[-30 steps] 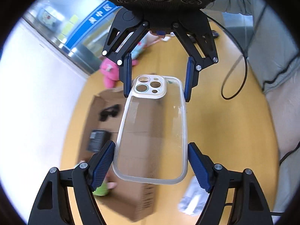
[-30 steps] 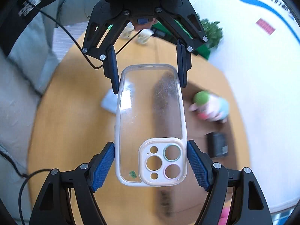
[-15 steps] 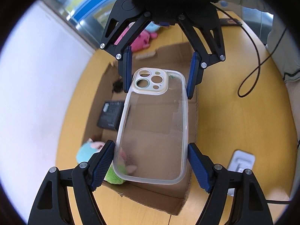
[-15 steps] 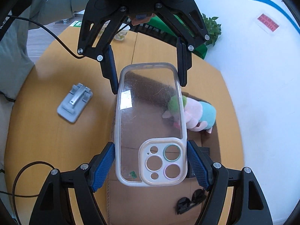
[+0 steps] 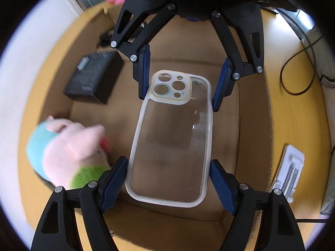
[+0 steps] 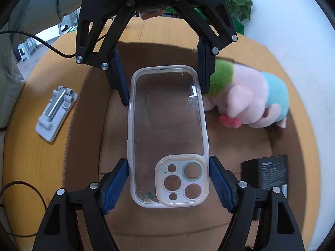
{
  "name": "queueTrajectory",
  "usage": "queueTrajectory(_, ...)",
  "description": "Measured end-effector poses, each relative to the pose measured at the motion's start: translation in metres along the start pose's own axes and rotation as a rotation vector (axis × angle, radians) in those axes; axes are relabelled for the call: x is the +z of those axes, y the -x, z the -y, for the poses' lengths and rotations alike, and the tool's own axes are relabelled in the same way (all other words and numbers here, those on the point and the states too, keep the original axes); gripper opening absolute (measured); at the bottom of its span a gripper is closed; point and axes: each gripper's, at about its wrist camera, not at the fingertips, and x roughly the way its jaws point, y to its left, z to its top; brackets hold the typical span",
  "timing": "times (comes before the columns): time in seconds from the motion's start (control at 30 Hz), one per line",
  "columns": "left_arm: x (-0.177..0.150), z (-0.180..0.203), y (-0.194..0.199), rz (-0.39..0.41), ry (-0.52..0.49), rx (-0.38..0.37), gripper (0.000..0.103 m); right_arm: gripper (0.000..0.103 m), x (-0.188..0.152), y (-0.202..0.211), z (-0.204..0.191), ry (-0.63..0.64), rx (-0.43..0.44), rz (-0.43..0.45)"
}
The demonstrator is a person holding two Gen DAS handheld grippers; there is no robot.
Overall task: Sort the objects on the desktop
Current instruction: 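Lift the phone case with both grippers and carry it into the box, then lower the phone case onto the box floor and open both grippers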
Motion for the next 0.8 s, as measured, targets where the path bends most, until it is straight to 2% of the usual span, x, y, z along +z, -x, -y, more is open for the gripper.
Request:
queueTrajectory(0.2,-0.010,0.001,-0.020,-0.088,0.009,-0.051,0.079,0.075,-0.002,-0.030,0.002,-0.022,0.066,-0.010)
queueTrajectory(0.3,-0.015,0.005,-0.027,-0.132,0.004,-0.042,0.081,0.075,-0.002,-0.041,0.000,-0.024,0.083,-0.015)
queueTrajectory(0.4,-0.018,0.007,-0.026,-0.143,0.009,-0.028,0.081,0.075,-0.003,-0.044,0.001,-0.047,0.100,0.000)
queueTrajectory(0.77,-0.029,0.019,0.027,-0.027,0.058,0.051,0.081,0.078,-0.011,-0.041,-0.005,-0.089,0.108,0.013)
queueTrajectory(0.8,-0.031,0.021,0.033,-0.016,0.065,0.067,0.081,0.080,-0.011,-0.040,-0.007,-0.091,0.105,0.012)
